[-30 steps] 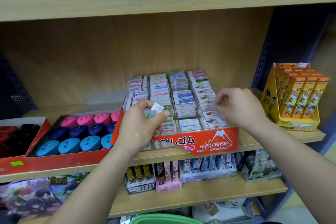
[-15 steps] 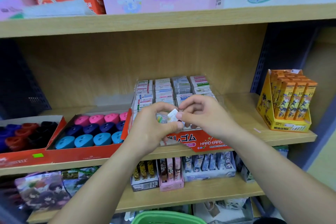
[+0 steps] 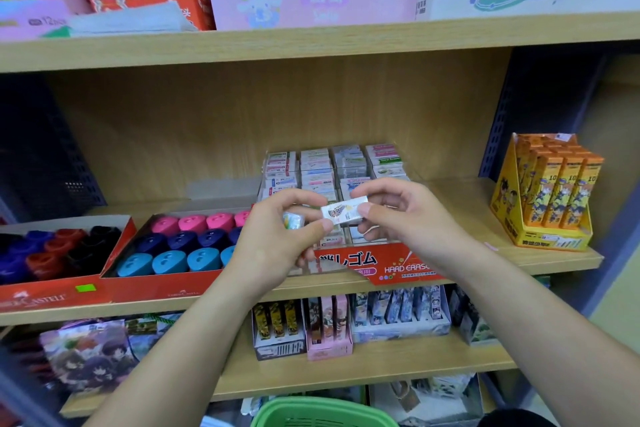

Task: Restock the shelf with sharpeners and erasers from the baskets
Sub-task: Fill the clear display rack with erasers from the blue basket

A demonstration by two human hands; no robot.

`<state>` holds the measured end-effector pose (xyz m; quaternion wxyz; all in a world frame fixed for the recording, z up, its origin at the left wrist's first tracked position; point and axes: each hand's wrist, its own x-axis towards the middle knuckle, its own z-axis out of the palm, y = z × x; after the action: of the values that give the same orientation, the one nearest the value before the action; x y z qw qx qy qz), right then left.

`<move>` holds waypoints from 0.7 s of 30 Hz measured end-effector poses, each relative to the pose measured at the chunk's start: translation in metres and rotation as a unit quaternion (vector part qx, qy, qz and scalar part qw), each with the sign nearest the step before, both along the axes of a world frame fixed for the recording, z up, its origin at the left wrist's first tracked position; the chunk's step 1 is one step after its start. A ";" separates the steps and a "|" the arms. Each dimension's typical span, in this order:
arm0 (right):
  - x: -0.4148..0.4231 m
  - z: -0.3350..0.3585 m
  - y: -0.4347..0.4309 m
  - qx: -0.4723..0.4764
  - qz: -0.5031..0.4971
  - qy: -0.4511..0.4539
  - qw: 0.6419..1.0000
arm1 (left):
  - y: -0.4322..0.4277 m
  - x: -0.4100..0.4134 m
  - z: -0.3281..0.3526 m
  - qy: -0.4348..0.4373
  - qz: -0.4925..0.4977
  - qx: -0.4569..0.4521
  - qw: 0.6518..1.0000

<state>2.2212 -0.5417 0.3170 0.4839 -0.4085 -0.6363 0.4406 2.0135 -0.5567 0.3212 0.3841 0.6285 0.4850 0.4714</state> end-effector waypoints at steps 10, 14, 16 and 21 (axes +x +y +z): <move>0.078 -0.001 0.011 0.079 -0.181 -0.143 0.970 | 0.015 -0.001 -0.013 0.060 0.011 -0.025 0.998; 0.094 -0.008 0.017 0.113 -0.200 -0.302 0.925 | 0.017 0.003 -0.011 0.060 -0.005 -0.009 0.998; 0.089 -0.009 0.016 0.110 -0.169 -0.333 0.921 | 0.017 0.007 -0.009 0.045 -0.015 0.010 0.999; 0.085 -0.011 0.023 0.098 -0.140 -0.427 0.888 | 0.020 0.014 -0.007 0.012 -0.007 0.019 1.000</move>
<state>2.3062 -0.5188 0.3063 0.2596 -0.5924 -0.7577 0.0872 2.0275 -0.5371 0.3140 0.3696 0.6444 0.4761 0.4706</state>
